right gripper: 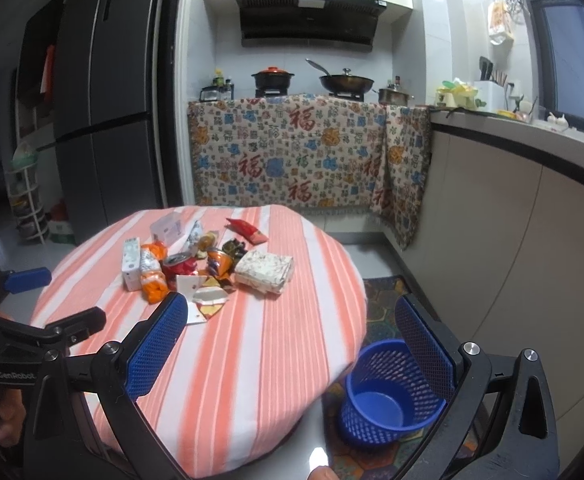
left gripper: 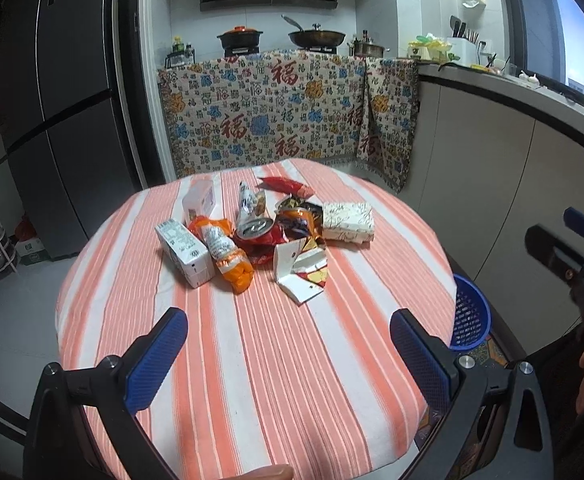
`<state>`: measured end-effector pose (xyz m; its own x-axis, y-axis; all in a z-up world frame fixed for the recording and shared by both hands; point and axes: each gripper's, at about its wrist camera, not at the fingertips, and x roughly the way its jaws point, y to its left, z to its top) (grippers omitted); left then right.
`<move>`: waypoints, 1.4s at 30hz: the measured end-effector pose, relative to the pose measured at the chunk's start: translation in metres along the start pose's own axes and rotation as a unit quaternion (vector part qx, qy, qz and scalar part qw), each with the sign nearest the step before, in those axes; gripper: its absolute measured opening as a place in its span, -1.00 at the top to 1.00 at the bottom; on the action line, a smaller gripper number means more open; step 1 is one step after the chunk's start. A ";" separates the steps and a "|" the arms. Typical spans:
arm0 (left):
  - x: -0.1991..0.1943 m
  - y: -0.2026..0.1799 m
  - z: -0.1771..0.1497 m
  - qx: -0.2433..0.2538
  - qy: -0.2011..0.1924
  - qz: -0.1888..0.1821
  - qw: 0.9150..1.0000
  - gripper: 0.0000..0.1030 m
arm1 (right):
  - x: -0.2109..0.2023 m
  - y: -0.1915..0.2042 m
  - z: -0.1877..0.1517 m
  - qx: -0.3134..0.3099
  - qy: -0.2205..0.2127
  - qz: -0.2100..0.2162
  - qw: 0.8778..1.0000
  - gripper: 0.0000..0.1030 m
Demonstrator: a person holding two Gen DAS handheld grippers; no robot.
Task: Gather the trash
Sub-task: 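Grasp the white paper wrapper with the left tool while the right tool grasps the floral paper box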
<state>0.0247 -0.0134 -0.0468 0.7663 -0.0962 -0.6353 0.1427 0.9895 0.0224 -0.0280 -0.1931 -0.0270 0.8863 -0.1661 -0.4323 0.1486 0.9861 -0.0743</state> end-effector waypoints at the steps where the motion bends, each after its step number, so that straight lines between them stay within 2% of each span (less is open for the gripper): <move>1: 0.006 0.001 -0.002 -0.002 0.007 -0.003 1.000 -1.00 | 0.002 0.000 -0.001 0.000 0.001 0.000 1.000 -0.99; 7: 0.046 0.008 -0.011 -0.002 0.050 -0.006 0.999 -1.00 | 0.026 -0.004 -0.004 -0.008 0.003 -0.001 1.000 -0.99; 11: 0.075 0.016 -0.015 -0.007 0.051 0.001 0.999 -1.00 | 0.044 -0.011 -0.012 -0.005 0.005 0.000 1.000 -0.99; 18: 0.133 0.024 -0.003 0.006 0.076 -0.051 0.996 -1.00 | 0.062 -0.021 -0.033 0.015 0.024 0.006 1.000 -0.99; 25: 0.183 0.035 0.015 0.000 0.099 -0.085 0.991 -0.97 | 0.072 -0.026 -0.045 0.015 0.033 0.012 0.999 -0.99; 28: 0.195 0.037 0.022 0.003 0.099 -0.087 0.991 -0.96 | 0.075 -0.028 -0.048 0.018 0.039 0.015 0.999 -0.99; 30: 0.199 0.037 0.026 0.008 0.096 -0.094 0.991 -0.81 | 0.077 -0.029 -0.049 0.020 0.042 0.018 0.999 -0.99; 33: 0.205 0.036 0.030 0.015 0.101 -0.108 0.989 -0.45 | 0.079 -0.029 -0.051 0.018 0.046 0.019 0.999 -0.99; 35: 0.211 0.035 0.031 0.013 0.113 -0.114 0.987 0.16 | 0.079 -0.029 -0.052 0.018 0.048 0.020 0.998 -0.99; 37: 0.213 0.035 0.030 0.009 0.120 -0.121 0.985 0.46 | 0.078 -0.029 -0.053 0.017 0.048 0.021 0.999 -0.99; 38: 0.211 0.035 0.029 0.009 0.118 -0.118 0.986 0.69 | 0.079 -0.029 -0.052 0.017 0.047 0.020 0.999 -0.99; 39: 0.210 0.036 0.028 0.006 0.118 -0.119 0.986 0.77 | 0.079 -0.029 -0.053 0.017 0.046 0.018 0.999 -0.99; 42: 0.195 0.040 0.021 -0.008 0.113 -0.116 0.987 0.81 | 0.078 -0.030 -0.053 0.018 0.047 0.014 0.999 -0.99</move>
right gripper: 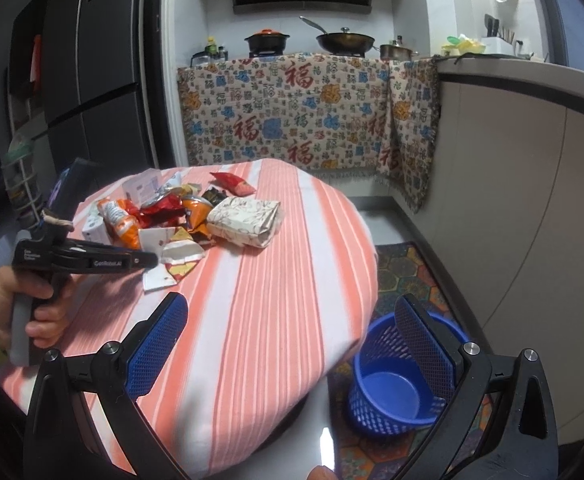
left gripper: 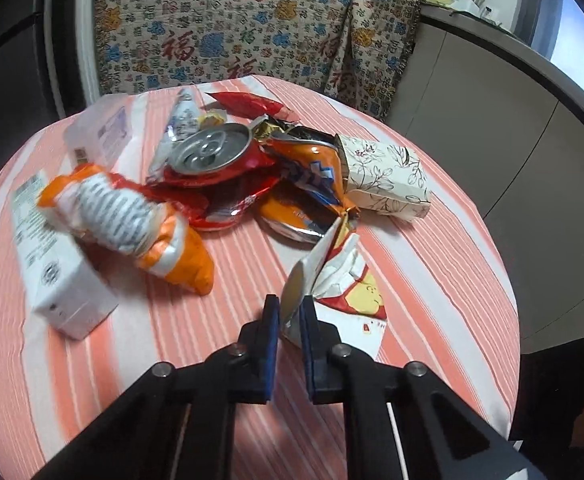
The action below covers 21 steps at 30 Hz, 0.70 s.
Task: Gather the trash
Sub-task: 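Grasp the white paper wrapper with the left tool while the right tool grasps the floral paper box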
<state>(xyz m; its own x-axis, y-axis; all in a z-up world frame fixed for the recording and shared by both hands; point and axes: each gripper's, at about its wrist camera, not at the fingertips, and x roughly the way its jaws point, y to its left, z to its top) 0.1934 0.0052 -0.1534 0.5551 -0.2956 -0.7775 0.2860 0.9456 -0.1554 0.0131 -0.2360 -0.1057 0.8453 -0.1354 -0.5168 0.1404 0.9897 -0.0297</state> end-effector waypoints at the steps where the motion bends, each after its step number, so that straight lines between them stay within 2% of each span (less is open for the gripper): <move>1: -0.007 0.000 -0.005 -0.003 -0.003 0.003 1.000 0.85 | 0.000 -0.001 -0.001 0.001 0.001 -0.002 1.000 -0.99; 7: -0.054 -0.006 -0.042 0.010 -0.018 0.051 0.998 0.86 | -0.001 -0.006 -0.003 0.007 0.004 -0.008 1.000 -0.99; 12: -0.067 -0.008 -0.056 0.027 -0.020 0.061 0.998 0.79 | 0.002 -0.002 -0.004 0.005 0.009 -0.002 1.000 -0.99; 13: -0.065 -0.008 -0.056 0.027 -0.017 0.058 0.998 0.60 | 0.004 0.000 -0.004 0.005 0.011 0.002 1.000 -0.99; 14: -0.062 -0.006 -0.056 0.024 -0.014 0.054 0.998 0.29 | 0.005 0.001 -0.005 0.005 0.013 0.005 1.000 -0.99; 16: -0.057 -0.005 -0.056 0.020 -0.018 0.049 0.998 -0.03 | 0.008 0.002 -0.006 0.006 0.019 0.013 1.000 -0.99; 21: -0.041 -0.001 -0.056 0.016 -0.010 0.054 0.998 -0.03 | 0.024 0.003 0.002 -0.002 0.040 0.035 0.999 -0.99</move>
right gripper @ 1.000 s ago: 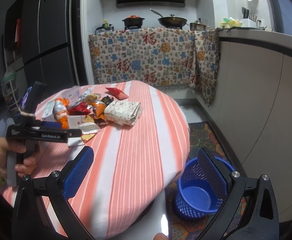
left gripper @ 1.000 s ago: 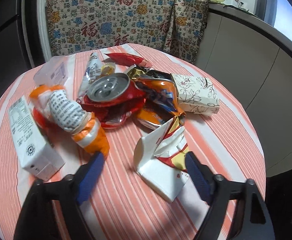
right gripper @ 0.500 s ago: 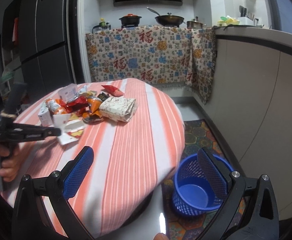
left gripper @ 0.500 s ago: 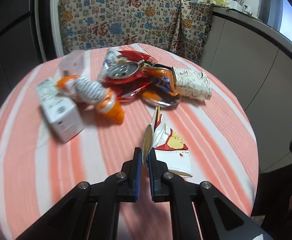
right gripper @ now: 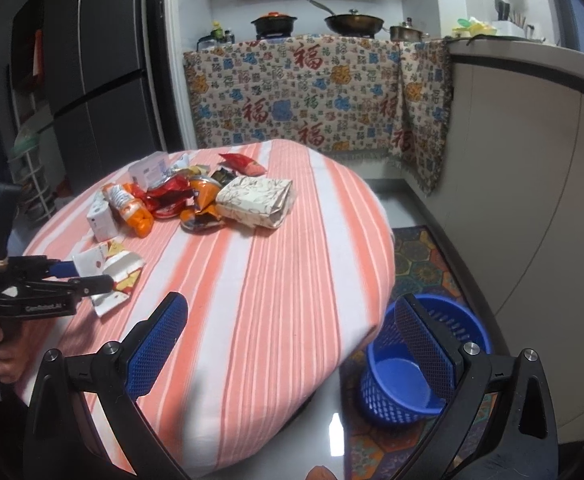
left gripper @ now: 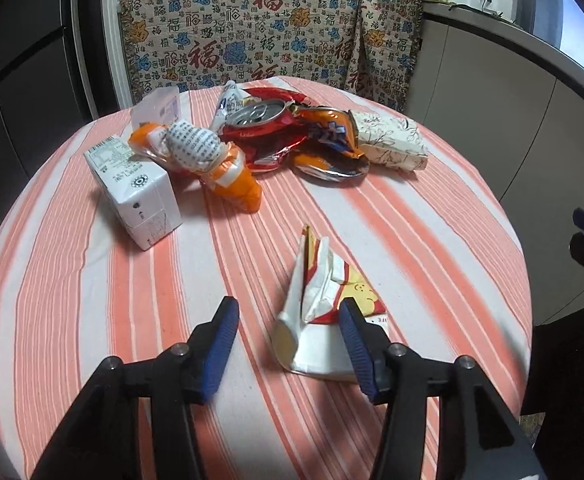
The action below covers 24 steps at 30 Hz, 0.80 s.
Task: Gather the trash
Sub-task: 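Grasp the white paper wrapper with the left tool while the right tool grasps the floral paper box, then carry both items over the blue wastebasket and open both tools to drop them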
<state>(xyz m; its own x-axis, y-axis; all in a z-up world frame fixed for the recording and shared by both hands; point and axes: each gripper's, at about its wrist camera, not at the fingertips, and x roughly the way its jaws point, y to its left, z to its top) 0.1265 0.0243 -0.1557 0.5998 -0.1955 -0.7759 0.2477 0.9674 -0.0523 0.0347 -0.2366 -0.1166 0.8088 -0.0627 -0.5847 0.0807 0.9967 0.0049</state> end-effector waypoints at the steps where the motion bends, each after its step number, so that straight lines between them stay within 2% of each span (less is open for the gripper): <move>1: 0.001 0.001 0.001 -0.003 -0.001 -0.004 1.000 -0.03 | 0.005 -0.001 0.004 -0.003 0.006 0.008 1.000 -0.99; 6: 0.005 0.006 0.004 -0.013 -0.001 -0.012 1.000 -0.10 | 0.067 -0.001 0.034 -0.061 0.044 0.071 0.995 -0.99; 10: 0.003 0.003 0.002 -0.008 -0.005 -0.006 1.000 -0.11 | 0.139 -0.002 0.047 -0.108 0.104 0.119 0.982 -0.99; 13: 0.001 0.001 0.002 0.000 -0.004 -0.002 1.000 -0.10 | 0.178 -0.001 0.057 -0.148 0.132 0.124 0.972 -0.99; 17: -0.004 0.002 0.001 0.004 -0.002 -0.008 1.000 -0.06 | 0.191 0.007 0.083 -0.204 0.124 0.143 0.960 -0.99; 19: -0.005 0.002 0.001 0.003 -0.002 -0.018 1.000 -0.06 | 0.194 0.015 0.094 -0.228 0.129 0.174 0.949 -0.99; 21: -0.005 0.000 0.003 0.001 0.000 -0.030 1.000 0.02 | 0.203 0.026 0.100 -0.253 0.143 0.190 0.938 -0.99; 24: -0.001 -0.003 0.003 0.003 0.013 -0.033 0.999 0.50 | 0.222 0.037 0.102 -0.279 0.179 0.193 0.924 -0.99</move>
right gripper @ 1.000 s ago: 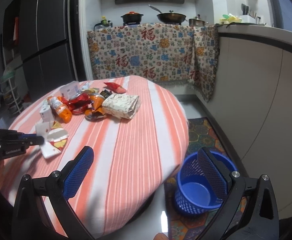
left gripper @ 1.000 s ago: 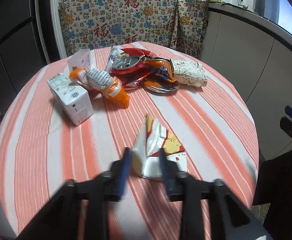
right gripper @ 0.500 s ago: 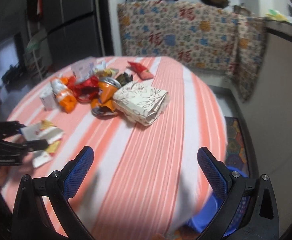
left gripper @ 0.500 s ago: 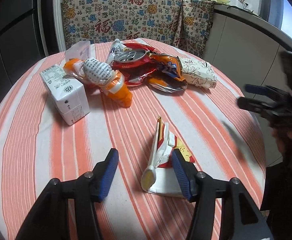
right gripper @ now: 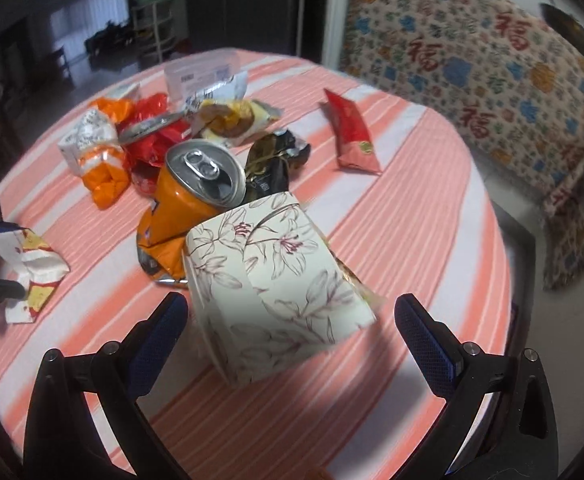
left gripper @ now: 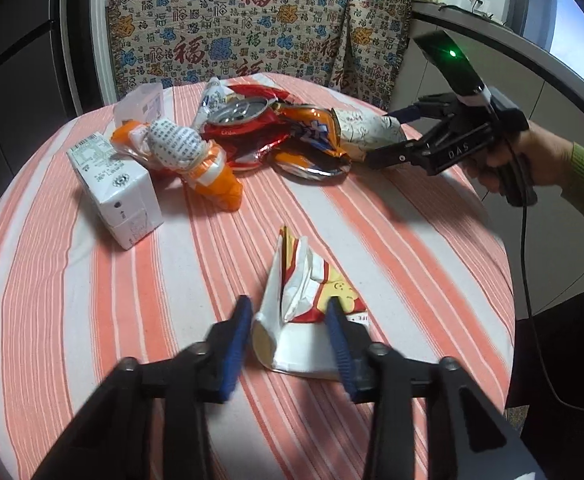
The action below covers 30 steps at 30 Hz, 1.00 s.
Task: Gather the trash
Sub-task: 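Carry both items over the blue wastebasket and open both tools to drop them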
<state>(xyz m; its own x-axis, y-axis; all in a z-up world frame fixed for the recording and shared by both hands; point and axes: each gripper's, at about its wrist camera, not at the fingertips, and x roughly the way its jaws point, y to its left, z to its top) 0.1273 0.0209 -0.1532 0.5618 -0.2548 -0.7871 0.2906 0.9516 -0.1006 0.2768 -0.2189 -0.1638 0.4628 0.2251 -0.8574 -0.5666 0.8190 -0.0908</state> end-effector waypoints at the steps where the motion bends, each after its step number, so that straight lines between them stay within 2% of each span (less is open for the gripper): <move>1: 0.000 0.001 0.000 -0.003 0.002 -0.001 1.000 0.66 | 0.003 -0.001 0.002 0.005 0.011 0.007 1.000 -0.94; 2: -0.001 0.002 -0.001 -0.007 0.001 -0.003 1.000 0.84 | 0.002 -0.003 0.003 0.015 0.016 0.013 1.000 -0.63; 3: -0.002 0.003 -0.001 -0.016 0.001 -0.005 1.000 0.83 | -0.003 -0.005 0.000 0.032 0.016 0.020 0.999 -0.54; 9: -0.017 0.003 -0.003 -0.043 -0.014 -0.020 0.999 0.84 | -0.048 -0.008 -0.037 0.125 -0.016 0.020 0.992 -0.44; 13: -0.031 -0.011 -0.002 -0.043 -0.029 -0.026 0.998 0.84 | -0.077 -0.008 -0.076 0.208 -0.051 0.015 0.977 -0.43; 16: -0.035 -0.027 0.005 -0.041 -0.029 -0.029 0.998 0.84 | -0.097 -0.010 -0.100 0.252 -0.086 0.025 0.963 -0.43; 19: -0.037 -0.051 0.017 -0.033 -0.032 -0.036 0.998 0.84 | -0.118 -0.018 -0.117 0.289 -0.116 0.025 0.950 -0.43; 22: -0.034 -0.077 0.029 -0.020 -0.032 -0.050 0.998 0.84 | -0.147 -0.033 -0.135 0.315 -0.136 0.006 0.939 -0.43; 26: -0.021 -0.124 0.051 0.005 -0.028 -0.075 0.997 0.84 | -0.164 -0.065 -0.164 0.350 -0.109 -0.045 0.929 -0.43; 30: 0.001 -0.176 0.073 0.034 -0.019 -0.100 0.994 0.84 | -0.168 -0.101 -0.203 0.396 -0.071 -0.091 0.911 -0.43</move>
<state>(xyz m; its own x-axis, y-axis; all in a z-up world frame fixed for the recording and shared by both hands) 0.1335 -0.1595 -0.0921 0.5163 -0.4454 -0.7315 0.4508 0.8675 -0.2101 0.1179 -0.4467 -0.1131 0.6162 0.0667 -0.7847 0.1719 0.9610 0.2167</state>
